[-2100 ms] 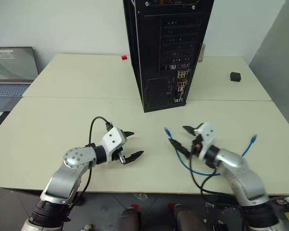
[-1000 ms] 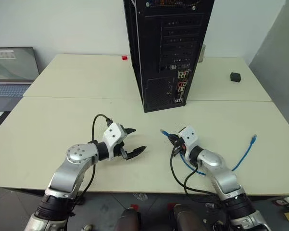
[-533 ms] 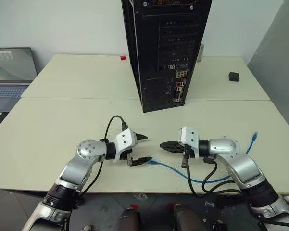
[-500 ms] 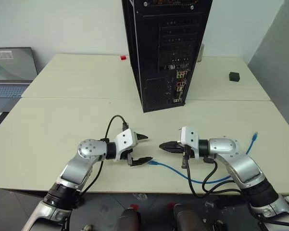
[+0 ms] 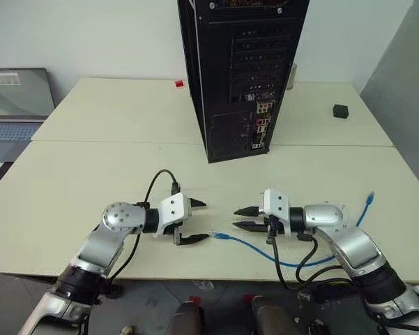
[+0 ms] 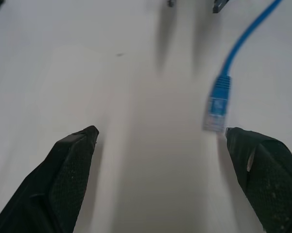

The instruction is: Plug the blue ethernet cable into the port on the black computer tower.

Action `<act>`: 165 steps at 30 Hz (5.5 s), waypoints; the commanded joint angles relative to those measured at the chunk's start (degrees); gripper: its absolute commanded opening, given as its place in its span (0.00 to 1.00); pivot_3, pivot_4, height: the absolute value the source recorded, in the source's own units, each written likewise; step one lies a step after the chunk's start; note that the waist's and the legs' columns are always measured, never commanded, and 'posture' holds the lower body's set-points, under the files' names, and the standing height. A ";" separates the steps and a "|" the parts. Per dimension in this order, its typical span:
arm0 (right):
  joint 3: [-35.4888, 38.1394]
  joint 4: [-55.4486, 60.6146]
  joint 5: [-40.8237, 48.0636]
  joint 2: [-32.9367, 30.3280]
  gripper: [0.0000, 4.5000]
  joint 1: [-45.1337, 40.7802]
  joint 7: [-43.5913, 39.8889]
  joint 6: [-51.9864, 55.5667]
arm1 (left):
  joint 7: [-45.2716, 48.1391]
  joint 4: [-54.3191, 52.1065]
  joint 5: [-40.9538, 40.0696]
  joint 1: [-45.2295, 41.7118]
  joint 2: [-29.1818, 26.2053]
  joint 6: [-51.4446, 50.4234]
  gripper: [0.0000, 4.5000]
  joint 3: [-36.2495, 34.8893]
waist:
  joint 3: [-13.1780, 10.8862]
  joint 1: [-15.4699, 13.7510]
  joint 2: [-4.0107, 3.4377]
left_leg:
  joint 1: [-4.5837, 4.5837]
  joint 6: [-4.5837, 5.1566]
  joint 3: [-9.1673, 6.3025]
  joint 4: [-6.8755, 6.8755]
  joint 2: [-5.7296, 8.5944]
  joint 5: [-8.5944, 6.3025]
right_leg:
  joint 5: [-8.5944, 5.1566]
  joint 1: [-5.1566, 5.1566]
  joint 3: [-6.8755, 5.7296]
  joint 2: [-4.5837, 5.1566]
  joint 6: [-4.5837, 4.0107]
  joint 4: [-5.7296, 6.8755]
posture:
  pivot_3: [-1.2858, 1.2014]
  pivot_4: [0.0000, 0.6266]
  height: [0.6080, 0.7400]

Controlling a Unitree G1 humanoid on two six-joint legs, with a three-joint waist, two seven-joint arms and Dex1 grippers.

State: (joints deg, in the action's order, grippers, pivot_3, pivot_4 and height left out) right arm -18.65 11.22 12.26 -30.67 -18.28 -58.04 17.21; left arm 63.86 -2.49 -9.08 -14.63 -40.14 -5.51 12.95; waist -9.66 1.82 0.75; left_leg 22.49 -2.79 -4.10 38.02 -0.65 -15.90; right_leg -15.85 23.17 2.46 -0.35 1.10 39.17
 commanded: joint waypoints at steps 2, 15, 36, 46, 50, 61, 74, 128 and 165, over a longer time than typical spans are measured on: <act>0.07 3.30 1.34 -1.19 0.56 1.58 -1.92 -0.12 | 2.05 -8.02 -3.70 3.95 -4.56 -2.94 1.00 -4.34 | 0.00 0.07 0.00 | -0.01 0.00 -0.02 0.00 -0.03 0.00 | 0.00 0.00 0.00 -0.02 0.00 0.02 | 0.52 0.24 1.00; -5.62 -8.16 -7.88 3.64 0.84 -0.94 0.28 -7.31 | 1.05 -11.71 -3.70 7.54 -6.84 -4.04 1.00 -5.18 | 0.00 0.03 -0.01 | -0.04 0.00 0.15 -0.01 -0.04 0.00 | -0.01 0.00 -0.01 -0.05 -0.01 0.02 | 0.52 0.24 1.00; -5.09 -6.95 -8.98 1.86 0.01 -3.70 -1.67 -9.13 | -0.47 -6.70 -1.61 4.24 -2.96 -1.49 1.00 -3.40 | 0.00 -0.01 0.00 | -0.03 0.00 0.15 0.01 -0.02 0.00 | -0.01 -0.01 -0.03 -0.05 -0.01 0.03 | 0.52 0.24 1.00; -5.47 -3.61 -8.00 1.50 0.00 -5.78 -3.97 -5.68 | 1.88 -5.11 -1.05 -0.10 0.10 -0.81 1.00 0.26 | 0.00 -0.01 -0.01 | -0.03 0.00 0.13 0.00 -0.01 0.00 | -0.01 -0.01 -0.05 -0.05 -0.01 0.05 | 0.52 0.24 1.00; -5.42 -3.22 -8.09 1.59 0.00 -5.69 -3.89 -5.22 | 2.27 -4.01 -0.84 -0.95 0.91 -0.06 1.00 0.73 | 0.00 0.02 -0.01 | -0.03 0.00 0.14 0.01 -0.01 0.00 | -0.01 -0.01 -0.03 -0.04 -0.01 0.05 | 0.52 0.24 1.00; -5.80 -3.23 -8.42 1.81 0.00 -5.56 -3.77 -5.07 | 2.67 -2.89 -0.67 -2.10 2.84 0.94 0.58 1.91 | 0.00 0.00 -0.01 | -0.03 0.00 0.12 0.02 -0.01 0.00 | -0.01 -0.01 -0.04 -0.04 -0.02 0.06 | 0.52 0.24 1.00; -5.68 -2.44 -7.99 1.94 0.00 -5.42 -3.90 -4.16 | 1.36 -3.00 0.53 -1.84 4.10 0.95 0.06 2.35 | 0.00 0.01 -0.01 | -0.03 0.00 0.07 0.02 -0.01 0.00 | 0.00 -0.01 -0.03 -0.04 -0.02 0.07 | 0.52 0.24 1.00; 7.71 5.89 19.17 8.65 0.46 -4.30 8.90 30.33 | -55.66 11.43 48.74 0.87 4.47 62.20 0.06 -1.66 | 0.00 -0.13 -0.01 | -0.03 0.01 -0.11 -0.01 0.09 0.00 | 0.01 -0.02 -0.12 0.33 -0.02 0.10 | 0.52 0.24 1.00; 10.95 3.10 18.34 5.58 0.00 -5.98 10.30 27.70 | -42.49 8.63 25.34 2.29 4.23 51.77 0.80 0.77 | 0.00 -0.05 -0.01 | -0.03 0.01 -0.13 -0.01 0.09 0.00 | 0.01 -0.01 -0.12 0.32 -0.02 0.14 | 0.52 0.24 1.00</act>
State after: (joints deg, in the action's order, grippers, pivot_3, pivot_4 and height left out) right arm -10.91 13.30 30.35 -24.39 -23.28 -48.82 46.53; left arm 19.30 8.99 22.31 -12.58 -36.67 51.48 14.74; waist -9.65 1.77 0.74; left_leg 22.46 -2.79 -4.23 38.01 -0.56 -15.90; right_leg -15.84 23.16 2.34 -0.03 1.08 39.30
